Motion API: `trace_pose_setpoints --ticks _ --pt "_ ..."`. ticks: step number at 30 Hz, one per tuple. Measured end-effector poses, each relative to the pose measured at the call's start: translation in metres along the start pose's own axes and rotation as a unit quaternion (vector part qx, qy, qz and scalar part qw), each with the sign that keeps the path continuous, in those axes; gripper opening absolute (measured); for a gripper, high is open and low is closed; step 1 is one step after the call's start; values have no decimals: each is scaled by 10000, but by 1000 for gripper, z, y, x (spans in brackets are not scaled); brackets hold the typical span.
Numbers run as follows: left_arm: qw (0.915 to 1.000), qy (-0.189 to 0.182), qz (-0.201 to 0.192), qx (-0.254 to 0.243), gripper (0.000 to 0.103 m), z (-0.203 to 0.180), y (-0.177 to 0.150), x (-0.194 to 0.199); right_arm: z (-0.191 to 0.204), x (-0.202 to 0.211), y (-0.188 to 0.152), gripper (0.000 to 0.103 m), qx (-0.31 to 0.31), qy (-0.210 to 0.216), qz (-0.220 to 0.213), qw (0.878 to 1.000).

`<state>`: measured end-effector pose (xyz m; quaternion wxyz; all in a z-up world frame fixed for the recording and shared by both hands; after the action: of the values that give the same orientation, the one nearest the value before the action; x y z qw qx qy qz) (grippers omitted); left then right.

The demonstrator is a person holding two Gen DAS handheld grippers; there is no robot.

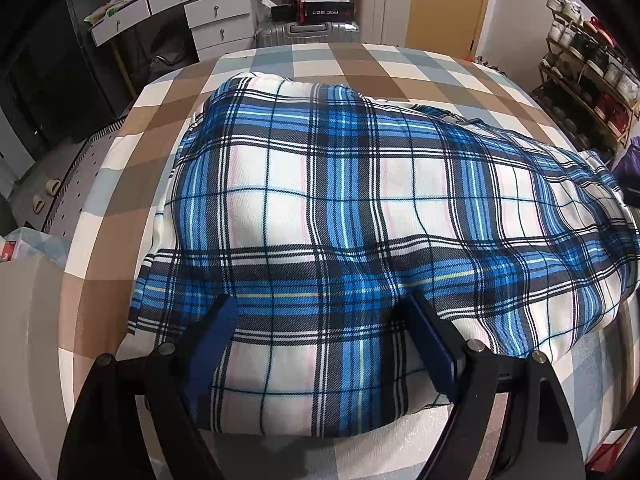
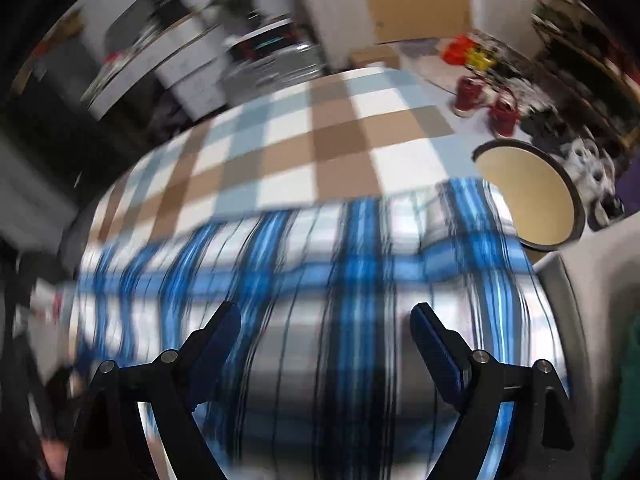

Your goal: Fold large clothes

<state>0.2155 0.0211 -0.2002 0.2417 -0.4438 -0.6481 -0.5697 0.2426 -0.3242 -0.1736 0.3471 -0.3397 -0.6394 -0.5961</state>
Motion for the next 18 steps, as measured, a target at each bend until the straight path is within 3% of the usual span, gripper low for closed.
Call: trace_pose_setpoints --ticks 2,5,7,9,11,12,13,15,18 --pt "10000 5 -9 46 83 1 0 0 10 4 -18 86 651 -212 -129 9976" --pt "9999 -2 -23 98 83 1 -2 1 5 -35 -58 87 824 -562 602 9932" --pt "10000 -9 -44 86 83 1 -2 1 2 -38 -58 92 657 -586 337 9955" --pt "9999 -30 -46 88 83 1 -2 1 3 -39 -56 92 510 -725 438 9951" --pt "9999 -62 -40 90 83 2 -2 1 3 -33 -52 90 450 -899 561 9934" --pt "9999 -73 -32 93 83 2 -3 1 5 -24 -47 81 422 -931 464 9937" --pt "9999 -86 -20 106 83 2 -3 2 10 -12 -42 76 359 -872 324 9950" --pt "9998 -107 15 143 83 2 -3 3 26 7 -40 76 292 -575 113 9979" --pt "9995 -195 39 229 82 -1 -2 8 59 6 -52 76 545 -317 217 9978"
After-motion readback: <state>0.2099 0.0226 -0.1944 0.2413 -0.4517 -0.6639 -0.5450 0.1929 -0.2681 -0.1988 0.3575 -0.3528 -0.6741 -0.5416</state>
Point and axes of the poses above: each gripper's, at about its wrist camera, not at the fingertips, and x roughly against the way its jaws point, z to its left, y to its top, the point moved 10 cm from there along -x, roughly the way its jaws point, and after that the axes turned 15 degrees about -y, right-handed, at the moved point
